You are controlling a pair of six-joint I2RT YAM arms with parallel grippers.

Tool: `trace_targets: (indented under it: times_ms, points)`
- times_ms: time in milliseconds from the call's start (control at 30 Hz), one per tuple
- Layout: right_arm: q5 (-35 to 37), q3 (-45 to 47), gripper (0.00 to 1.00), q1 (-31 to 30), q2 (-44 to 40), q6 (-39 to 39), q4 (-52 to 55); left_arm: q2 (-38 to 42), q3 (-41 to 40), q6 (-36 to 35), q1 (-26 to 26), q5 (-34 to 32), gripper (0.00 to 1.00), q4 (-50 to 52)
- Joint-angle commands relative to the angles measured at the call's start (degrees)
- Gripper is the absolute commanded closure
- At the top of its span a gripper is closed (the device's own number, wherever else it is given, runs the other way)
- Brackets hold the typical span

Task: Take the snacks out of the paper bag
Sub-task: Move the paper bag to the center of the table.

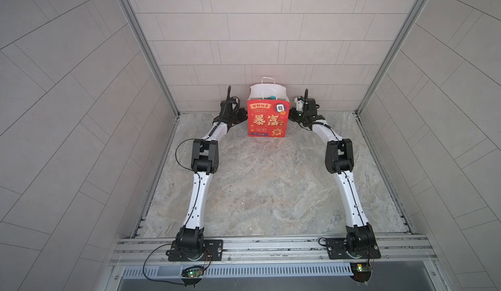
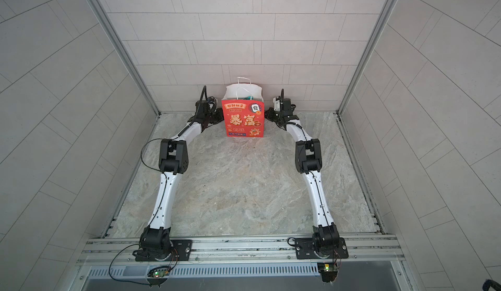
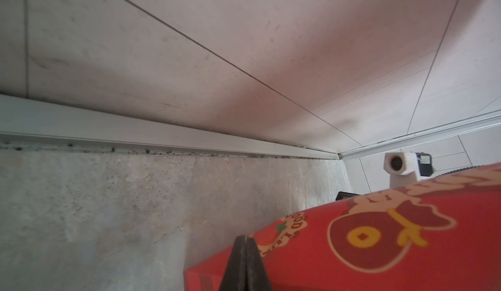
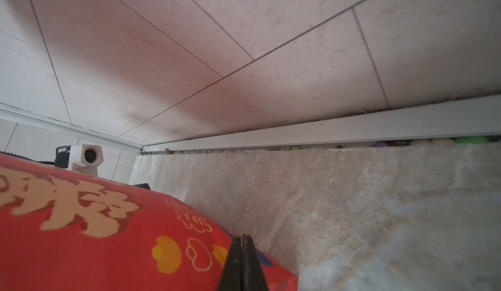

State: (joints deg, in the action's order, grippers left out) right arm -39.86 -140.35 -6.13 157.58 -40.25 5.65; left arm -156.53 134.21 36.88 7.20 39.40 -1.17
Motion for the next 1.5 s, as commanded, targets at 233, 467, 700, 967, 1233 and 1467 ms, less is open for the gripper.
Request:
trace_targets:
  times_ms: [233, 467, 700, 967, 1233, 1467]
  points:
    - [-7.0, 3.7, 1.0, -1.5, -2.3, -4.2, -8.5, 8.0, -13.4, 0.9, 0.1, 3.5, 1.0, -11.1]
    - [-7.7, 20.1, 1.0, -1.7, -12.0, -3.9, -17.6, 15.0, -27.1, 3.6, -1.4, 2.7, 1.0, -22.1]
    - [-7.2, 36.1, 1.0, -2.1, -20.5, -6.2, -28.4, 21.5, -39.3, 3.5, -1.6, 3.2, 1.0, -28.6]
    - [-3.3, 49.8, 1.0, -2.0, -28.7, -7.5, -35.1, 28.6, -56.2, 7.3, -1.5, 3.5, 1.0, -41.0]
    - [5.0, 58.2, 1.0, 2.8, -34.7, -15.0, -41.0, 34.8, -61.0, 6.6, -4.0, 4.1, 1.0, -41.7]
    - [9.0, 50.8, 1.0, 3.9, -33.6, -7.9, -24.1, 29.1, -42.4, -3.9, -6.3, 2.3, 1.0, -17.7]
